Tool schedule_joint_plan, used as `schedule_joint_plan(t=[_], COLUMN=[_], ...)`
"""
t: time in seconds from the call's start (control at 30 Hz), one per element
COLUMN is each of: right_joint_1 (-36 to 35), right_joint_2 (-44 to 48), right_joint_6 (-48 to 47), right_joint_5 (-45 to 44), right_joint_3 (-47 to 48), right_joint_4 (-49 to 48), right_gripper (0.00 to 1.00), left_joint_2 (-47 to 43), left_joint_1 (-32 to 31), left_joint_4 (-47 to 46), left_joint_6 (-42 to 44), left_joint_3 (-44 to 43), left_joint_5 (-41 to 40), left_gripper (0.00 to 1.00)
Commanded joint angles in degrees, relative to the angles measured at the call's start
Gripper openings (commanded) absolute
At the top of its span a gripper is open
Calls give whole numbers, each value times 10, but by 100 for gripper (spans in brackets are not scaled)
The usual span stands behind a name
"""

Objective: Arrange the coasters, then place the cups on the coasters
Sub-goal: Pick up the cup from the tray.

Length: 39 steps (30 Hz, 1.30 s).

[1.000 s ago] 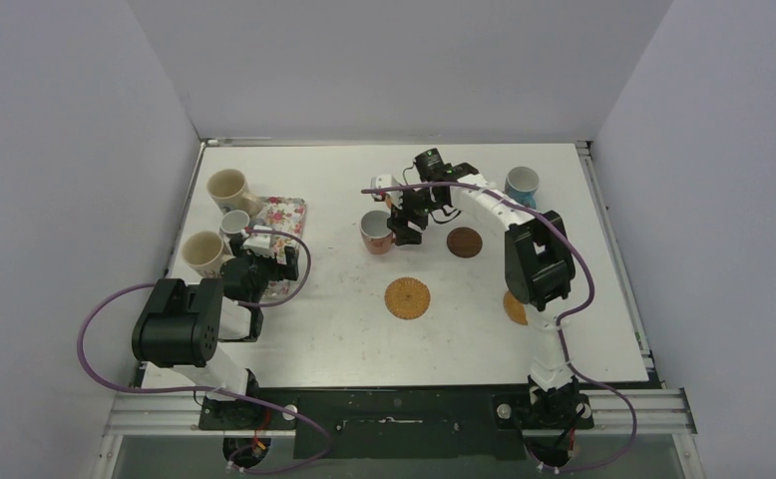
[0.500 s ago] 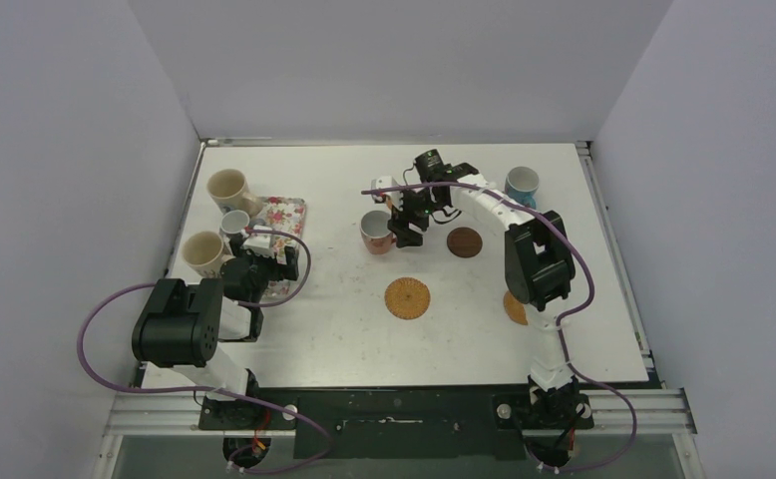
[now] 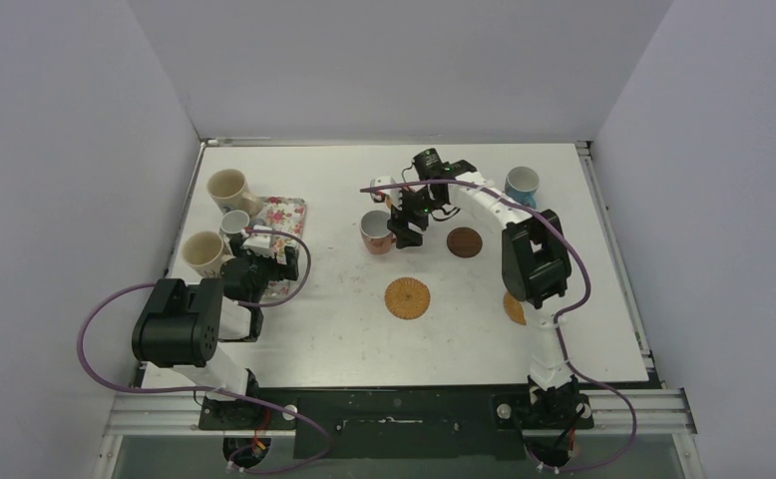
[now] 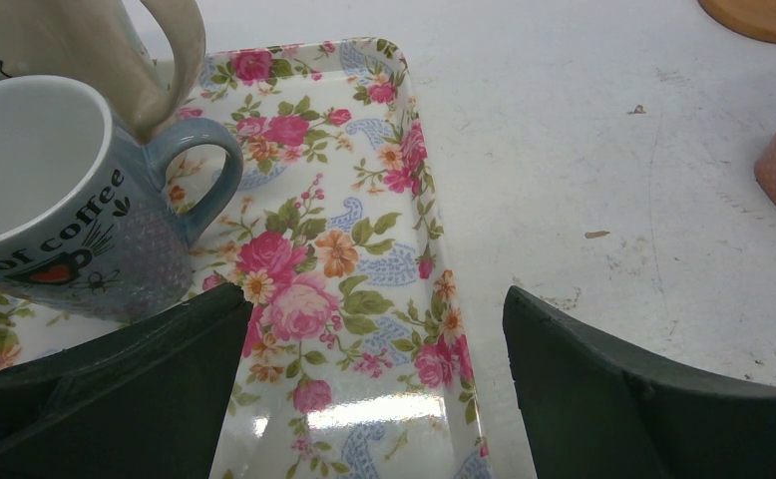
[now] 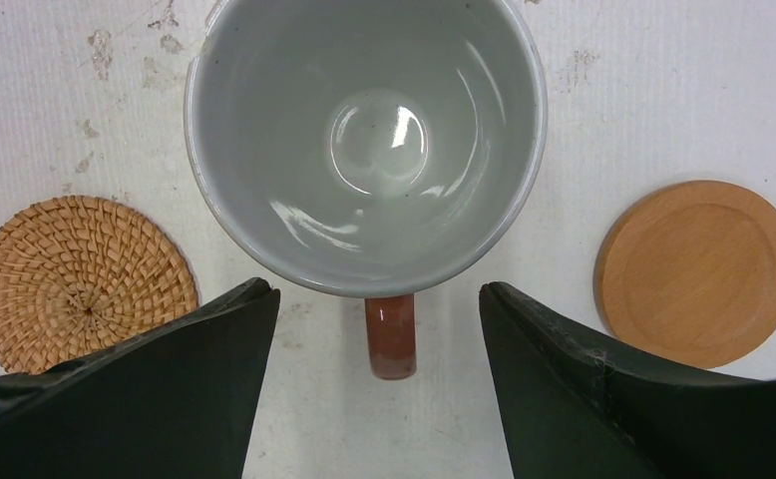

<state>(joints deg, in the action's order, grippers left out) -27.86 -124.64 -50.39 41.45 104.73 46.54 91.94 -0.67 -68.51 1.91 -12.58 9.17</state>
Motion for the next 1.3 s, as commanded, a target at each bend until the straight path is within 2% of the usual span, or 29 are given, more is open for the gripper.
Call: schedule_joint_plan(t=[0.0,1.03,1.27], right_joint_1=[-4,0,0], right_joint_2=[-14,-6,-6], right_joint_6=[-12,15,20], right_joint_5=[27,38,31], right_joint_3=[23,-3,-9], right_joint_4=[3,-59,-71], right_gripper=[75,77,73], left_joint_2=[5,4,4], left_joint_1=[3,4,3], left_joint_4=[-42,-42,-42], left_joint_6=[-5,-5,-5], left_joint_3=[-3,-3,-3], left_joint_5=[-12,-12,-12], left_gripper=[97,97,97])
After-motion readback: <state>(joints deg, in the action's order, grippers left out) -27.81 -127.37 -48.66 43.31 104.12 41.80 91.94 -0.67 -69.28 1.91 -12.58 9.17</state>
